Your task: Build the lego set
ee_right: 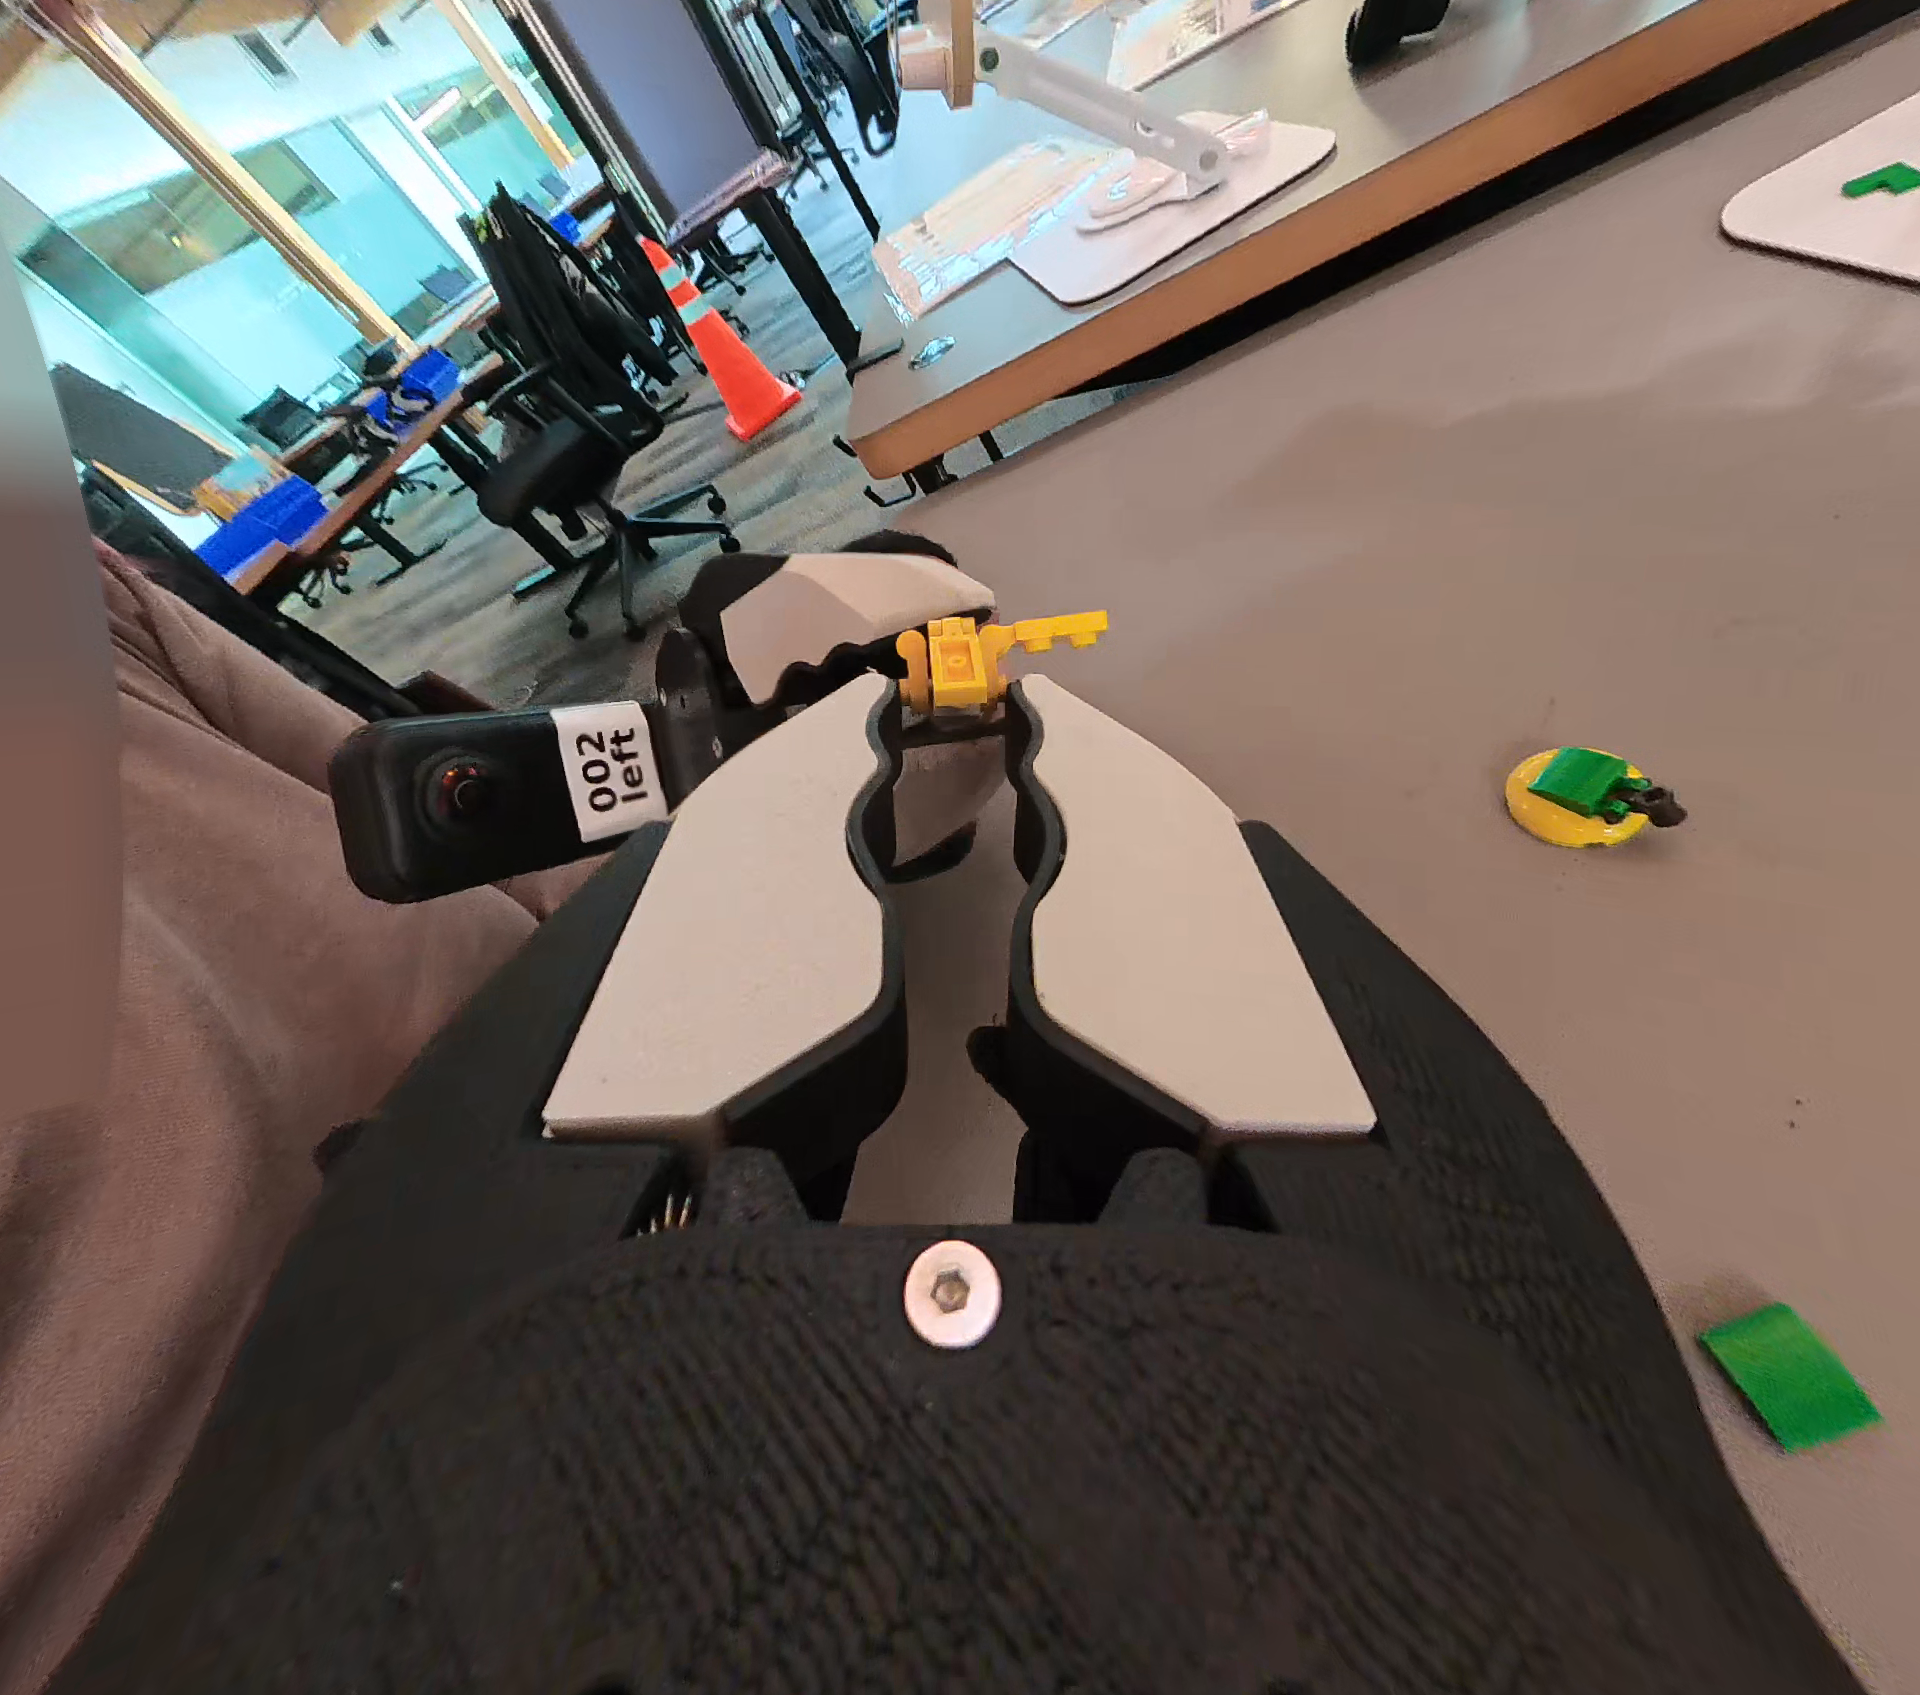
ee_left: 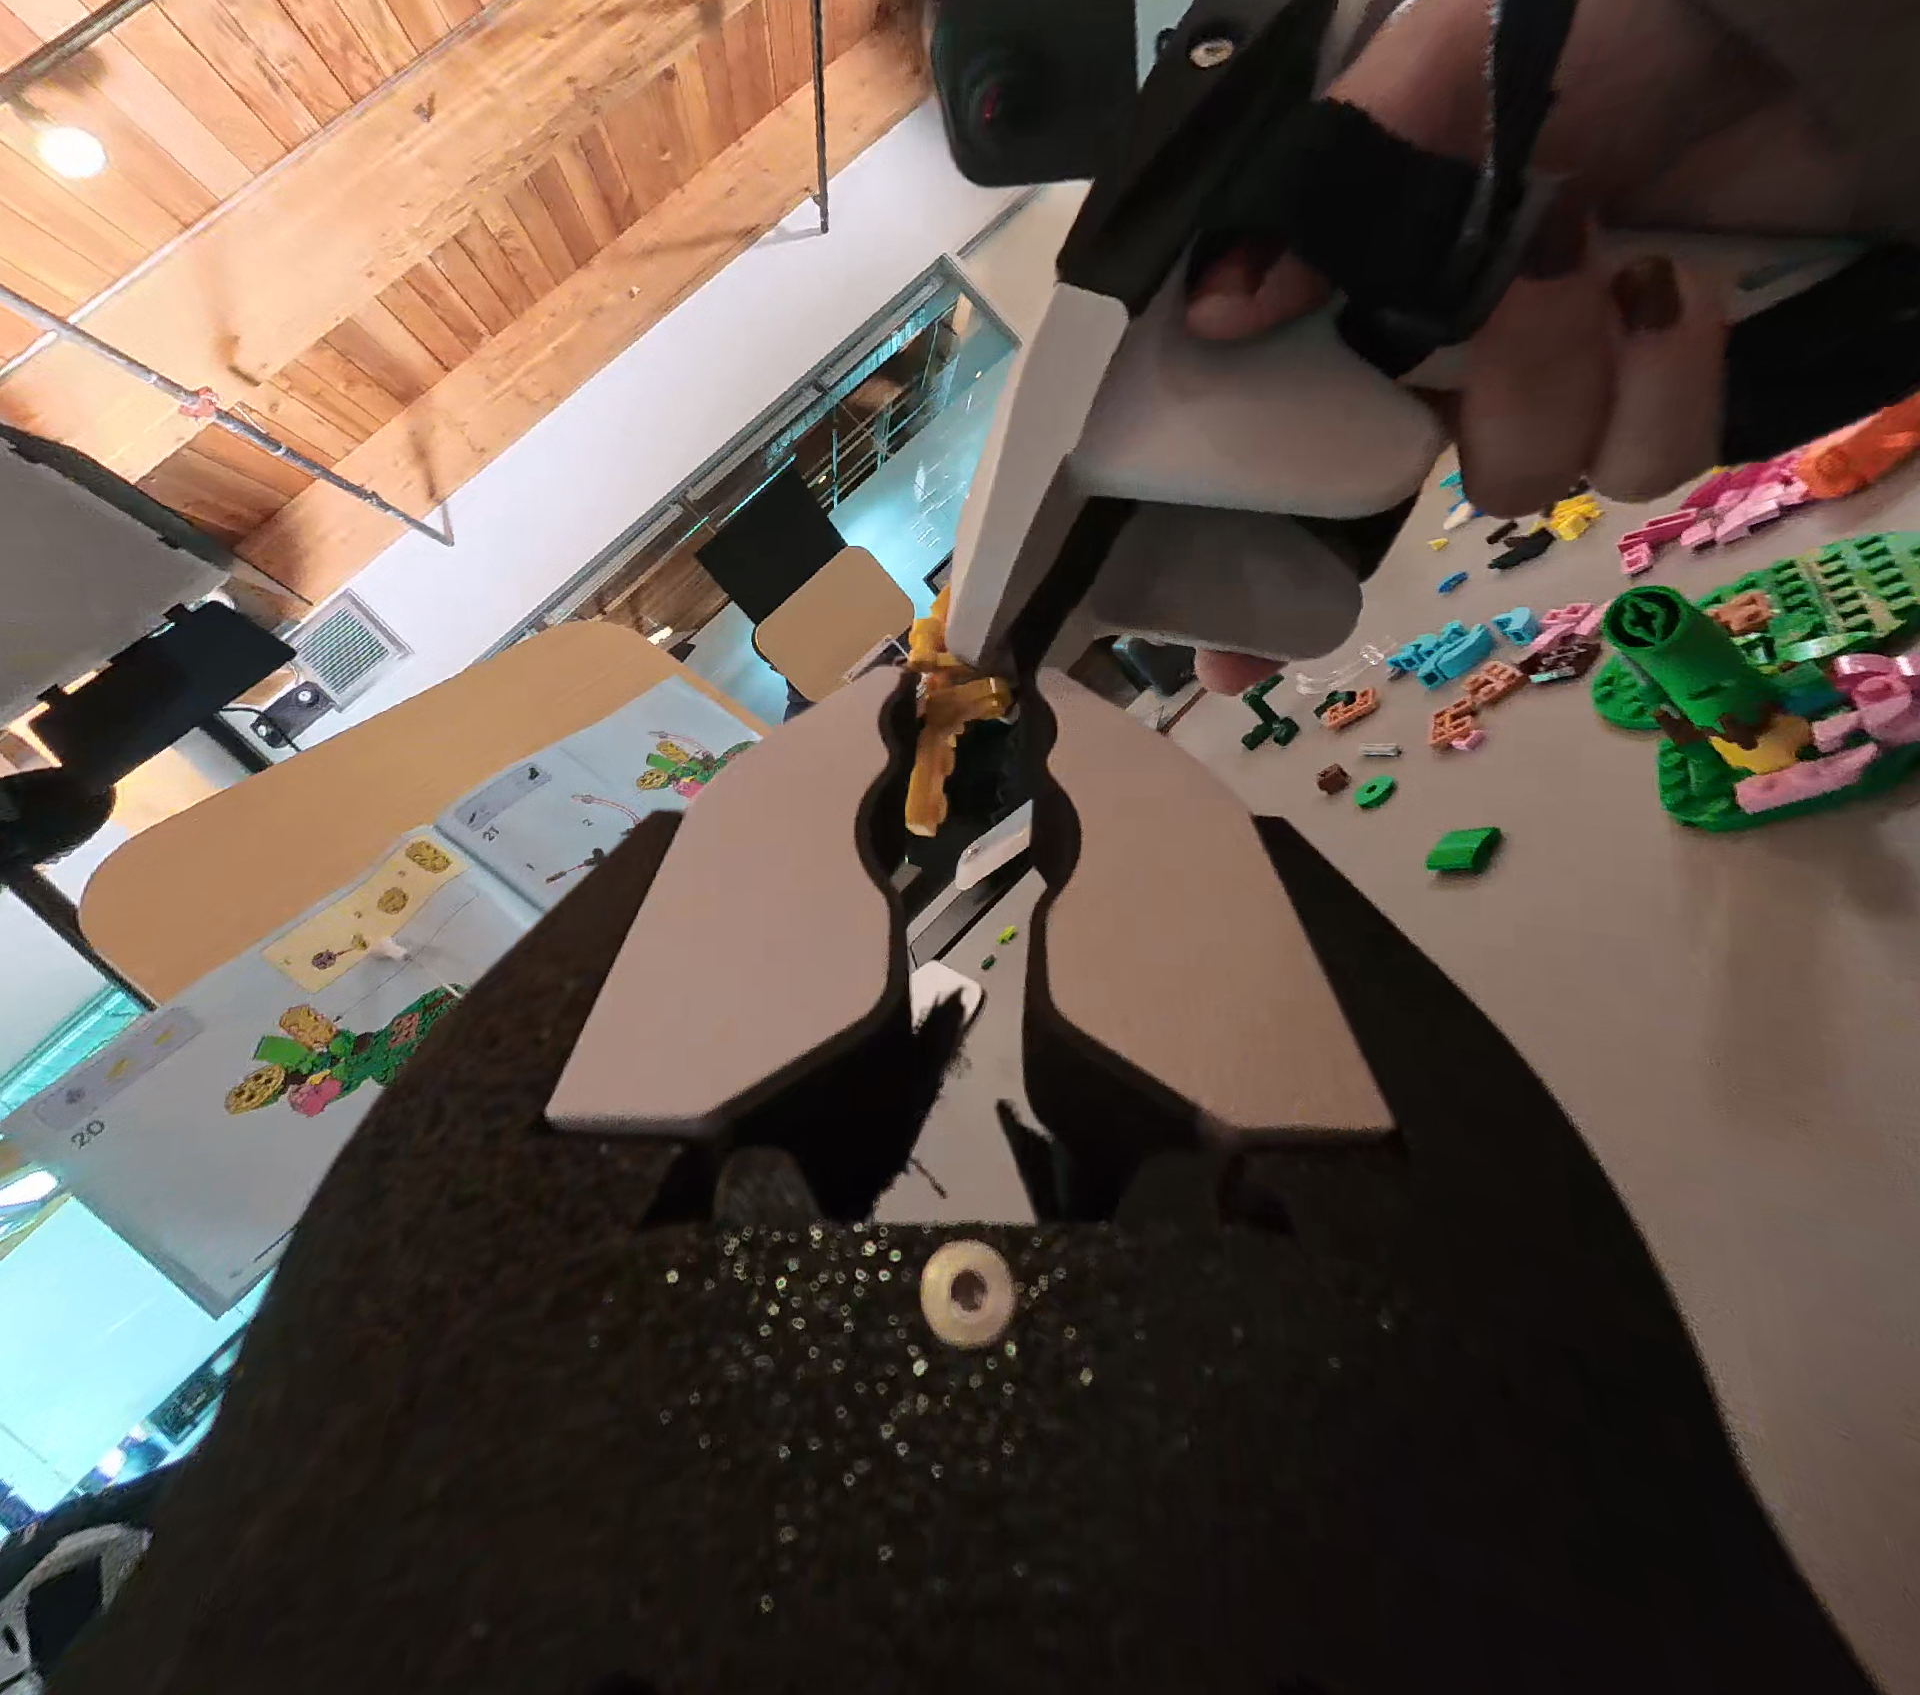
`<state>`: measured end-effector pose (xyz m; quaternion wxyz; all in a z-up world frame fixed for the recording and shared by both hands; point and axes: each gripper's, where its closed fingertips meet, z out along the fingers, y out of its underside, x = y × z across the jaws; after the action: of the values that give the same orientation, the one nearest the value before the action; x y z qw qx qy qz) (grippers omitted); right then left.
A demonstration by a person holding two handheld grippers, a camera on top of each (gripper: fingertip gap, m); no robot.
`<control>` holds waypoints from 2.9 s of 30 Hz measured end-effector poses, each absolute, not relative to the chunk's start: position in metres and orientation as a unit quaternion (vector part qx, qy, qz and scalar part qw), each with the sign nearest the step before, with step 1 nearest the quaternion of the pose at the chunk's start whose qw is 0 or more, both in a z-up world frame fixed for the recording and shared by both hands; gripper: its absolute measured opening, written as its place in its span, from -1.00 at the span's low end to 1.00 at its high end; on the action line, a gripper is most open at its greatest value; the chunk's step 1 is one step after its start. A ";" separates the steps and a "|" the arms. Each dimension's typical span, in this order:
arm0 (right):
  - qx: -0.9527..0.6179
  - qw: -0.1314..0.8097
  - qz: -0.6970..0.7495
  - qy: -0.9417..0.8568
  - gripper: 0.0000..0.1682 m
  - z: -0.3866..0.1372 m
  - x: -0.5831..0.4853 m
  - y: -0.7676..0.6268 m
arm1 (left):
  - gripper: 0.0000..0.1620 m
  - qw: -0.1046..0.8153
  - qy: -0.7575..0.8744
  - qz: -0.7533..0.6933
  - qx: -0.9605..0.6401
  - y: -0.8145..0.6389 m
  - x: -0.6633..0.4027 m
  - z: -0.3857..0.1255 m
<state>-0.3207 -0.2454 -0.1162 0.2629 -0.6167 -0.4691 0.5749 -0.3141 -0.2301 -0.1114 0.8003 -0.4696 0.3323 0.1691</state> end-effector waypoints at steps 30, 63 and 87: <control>-0.390 0.440 0.376 -0.716 -0.80 -0.086 -0.297 -0.280 | -0.83 0.757 0.390 -0.248 -0.462 -0.277 -0.294 -0.102; -0.436 0.309 0.471 -0.702 -0.98 -0.090 -0.289 -0.294 | -0.87 0.714 0.445 -0.295 -0.453 -0.291 -0.275 -0.112; -0.495 0.237 0.534 -0.643 -0.98 -0.097 -0.289 -0.287 | -0.89 0.713 0.477 -0.235 -0.457 -0.290 -0.275 -0.119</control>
<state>-0.2893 -0.2875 -0.0969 0.2371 -0.4945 -0.6434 0.5341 -0.2751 -0.2902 -0.1187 0.7129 -0.4572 0.4770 -0.2347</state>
